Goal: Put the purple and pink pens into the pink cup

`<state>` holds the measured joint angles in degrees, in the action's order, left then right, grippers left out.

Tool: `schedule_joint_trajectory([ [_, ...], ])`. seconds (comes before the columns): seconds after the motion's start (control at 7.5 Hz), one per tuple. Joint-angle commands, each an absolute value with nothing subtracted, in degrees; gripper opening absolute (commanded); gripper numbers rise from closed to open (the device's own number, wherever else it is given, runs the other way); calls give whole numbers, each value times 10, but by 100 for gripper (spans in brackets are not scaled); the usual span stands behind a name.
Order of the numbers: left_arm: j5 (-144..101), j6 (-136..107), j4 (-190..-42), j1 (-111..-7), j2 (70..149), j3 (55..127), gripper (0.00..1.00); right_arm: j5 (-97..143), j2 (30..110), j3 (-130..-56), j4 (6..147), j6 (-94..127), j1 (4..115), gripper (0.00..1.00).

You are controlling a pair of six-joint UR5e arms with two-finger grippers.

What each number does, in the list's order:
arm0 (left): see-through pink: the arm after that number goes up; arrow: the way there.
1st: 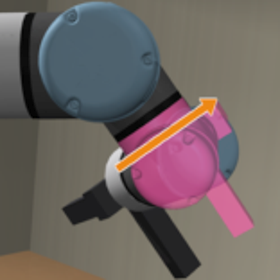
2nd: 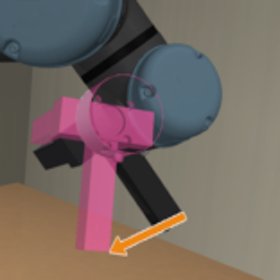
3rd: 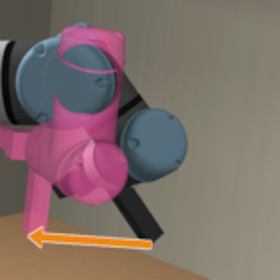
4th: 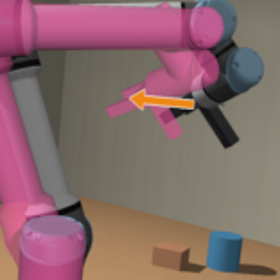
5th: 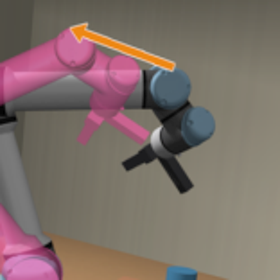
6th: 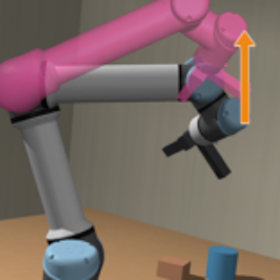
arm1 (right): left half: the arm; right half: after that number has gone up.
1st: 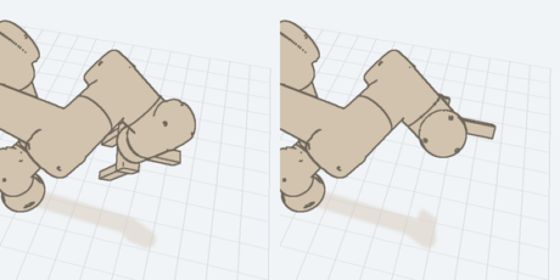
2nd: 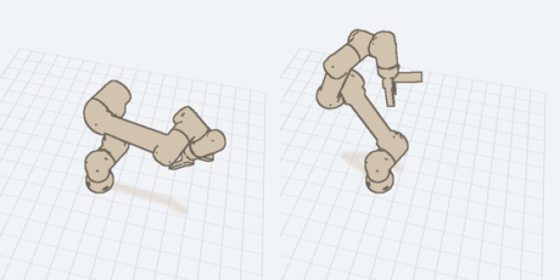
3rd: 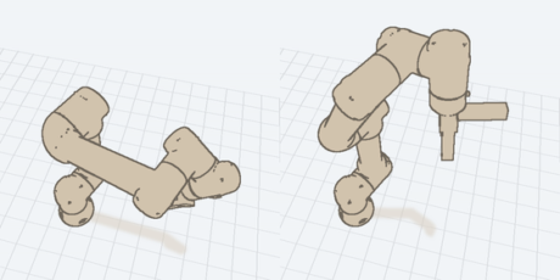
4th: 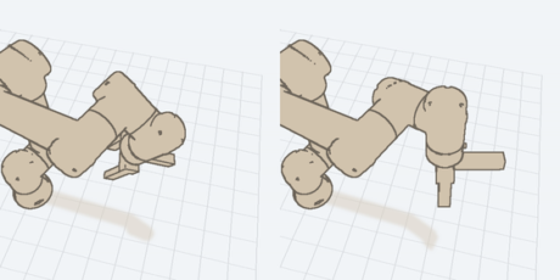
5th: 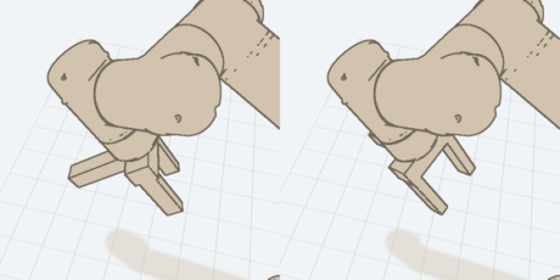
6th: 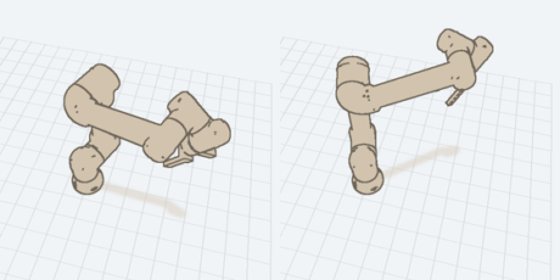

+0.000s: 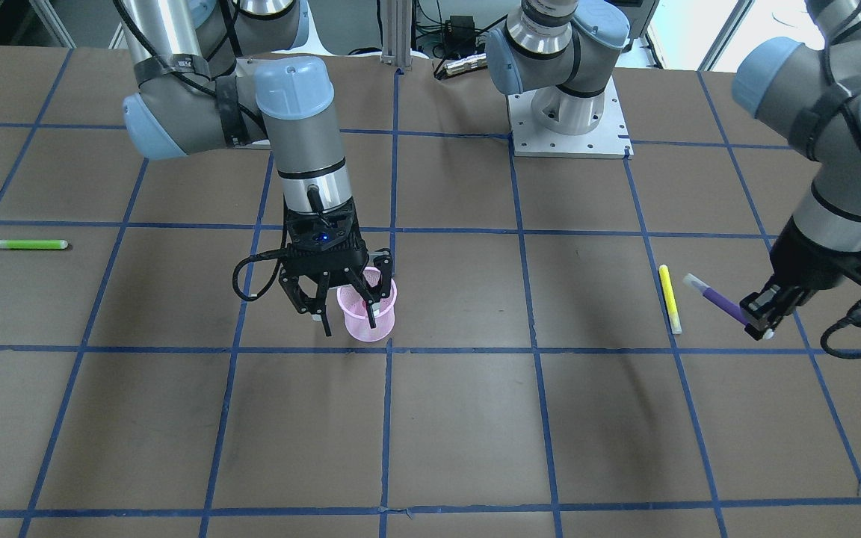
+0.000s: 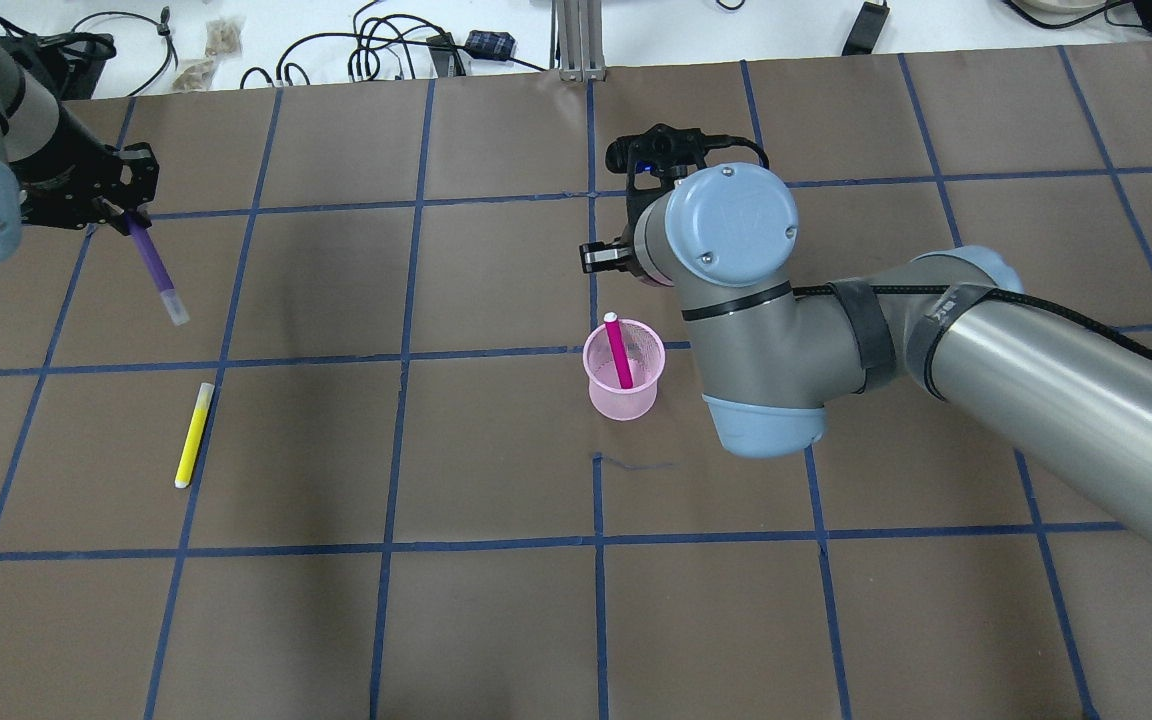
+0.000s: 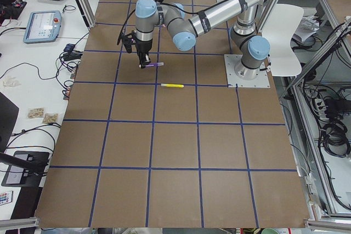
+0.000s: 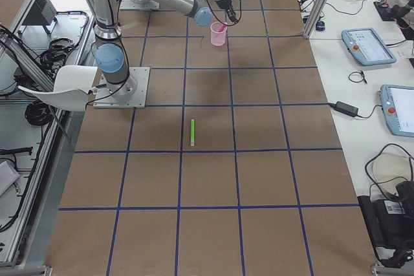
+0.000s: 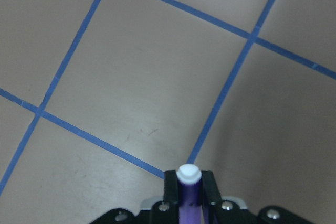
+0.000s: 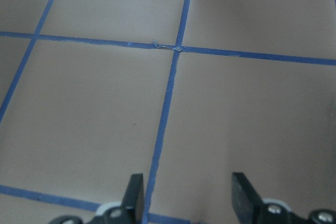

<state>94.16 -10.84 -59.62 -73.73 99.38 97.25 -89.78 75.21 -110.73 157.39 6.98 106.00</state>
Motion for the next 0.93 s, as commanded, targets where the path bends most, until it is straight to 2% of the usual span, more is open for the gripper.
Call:
schedule_joint_trajectory([
  [0.0, 981, -264, -595, -859, 973, 975, 0, -897, 766, -1037, 1445, -28, 985, 100],
  [0.4, 1043, -502, -588, -1015, 993, 983, 0, -897, 796, -881, 1107, -156, 896, 100],
  [0.53, 1043, -576, -589, -1055, 995, 983, 0, -896, 795, -838, 1033, -196, 881, 100],
  [0.8, 1051, -688, -589, -1119, 999, 983, 0, -880, 793, -816, 919, -219, 870, 100],
])
